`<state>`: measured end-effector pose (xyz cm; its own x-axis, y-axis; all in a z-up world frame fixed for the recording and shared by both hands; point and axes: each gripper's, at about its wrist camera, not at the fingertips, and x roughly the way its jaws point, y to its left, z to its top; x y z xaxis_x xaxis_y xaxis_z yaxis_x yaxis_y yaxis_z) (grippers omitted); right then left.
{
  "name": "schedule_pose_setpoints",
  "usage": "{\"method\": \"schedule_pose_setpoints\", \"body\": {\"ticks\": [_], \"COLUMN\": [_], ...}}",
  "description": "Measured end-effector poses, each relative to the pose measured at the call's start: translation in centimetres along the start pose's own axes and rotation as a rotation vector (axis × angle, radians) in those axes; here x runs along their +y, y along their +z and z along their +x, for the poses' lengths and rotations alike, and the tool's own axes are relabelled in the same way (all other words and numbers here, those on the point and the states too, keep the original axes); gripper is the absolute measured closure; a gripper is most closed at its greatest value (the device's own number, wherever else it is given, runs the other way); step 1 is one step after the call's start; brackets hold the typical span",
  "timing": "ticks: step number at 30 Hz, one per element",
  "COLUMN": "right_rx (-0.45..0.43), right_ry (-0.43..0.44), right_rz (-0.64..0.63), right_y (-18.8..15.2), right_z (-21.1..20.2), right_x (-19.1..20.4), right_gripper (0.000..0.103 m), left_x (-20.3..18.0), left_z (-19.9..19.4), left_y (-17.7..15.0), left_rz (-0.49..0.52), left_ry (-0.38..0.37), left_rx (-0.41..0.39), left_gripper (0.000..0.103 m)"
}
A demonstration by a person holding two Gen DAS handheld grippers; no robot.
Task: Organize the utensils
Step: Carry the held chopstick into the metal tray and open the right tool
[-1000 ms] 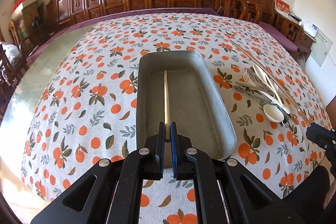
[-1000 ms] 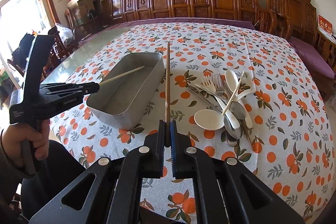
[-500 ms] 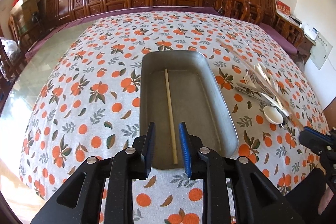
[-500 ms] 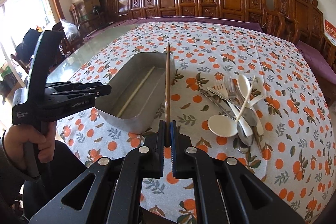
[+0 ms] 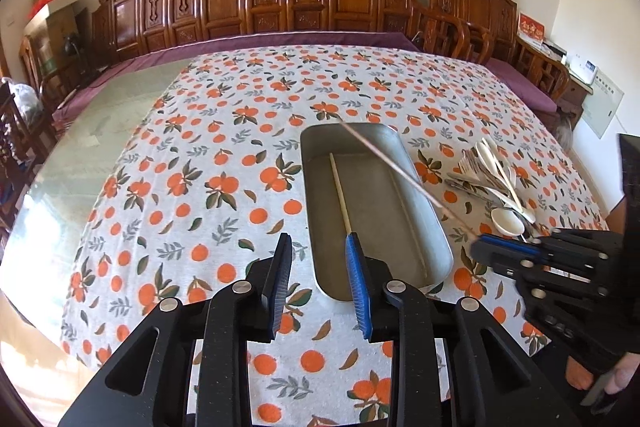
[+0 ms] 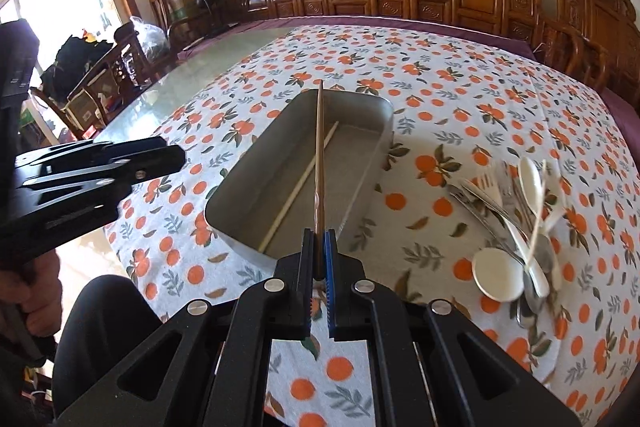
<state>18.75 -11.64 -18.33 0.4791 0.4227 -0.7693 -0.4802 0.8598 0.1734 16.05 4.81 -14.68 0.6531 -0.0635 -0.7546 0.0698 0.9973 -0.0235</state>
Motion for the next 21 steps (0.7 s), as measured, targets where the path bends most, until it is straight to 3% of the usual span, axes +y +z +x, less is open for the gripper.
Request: {"method": "schedule_pose_setpoints", "body": {"ticks": [8, 14, 21], "right_rx": [0.084, 0.138, 0.141], "right_ry": [-0.029, -0.001, 0.019], "right_rz": [-0.016, 0.022, 0.038], "right_y": [1.4, 1.9, 2.3], "right_z": [3.0, 5.2, 5.8], "right_x": [0.5, 0.1, 0.2], "right_gripper": [0.097, 0.097, 0.096], "left_x": [0.8, 1.2, 1.2], "left_z": [-0.5, -0.6, -0.7], "left_y": [-0.1, -0.2, -0.5], "left_rz": [0.009, 0.005, 0.011], "left_ry": [0.006, 0.007, 0.013], "left_rx": [-0.004, 0.000, 0.002], "left_gripper": [0.074, 0.073, 0.073]}}
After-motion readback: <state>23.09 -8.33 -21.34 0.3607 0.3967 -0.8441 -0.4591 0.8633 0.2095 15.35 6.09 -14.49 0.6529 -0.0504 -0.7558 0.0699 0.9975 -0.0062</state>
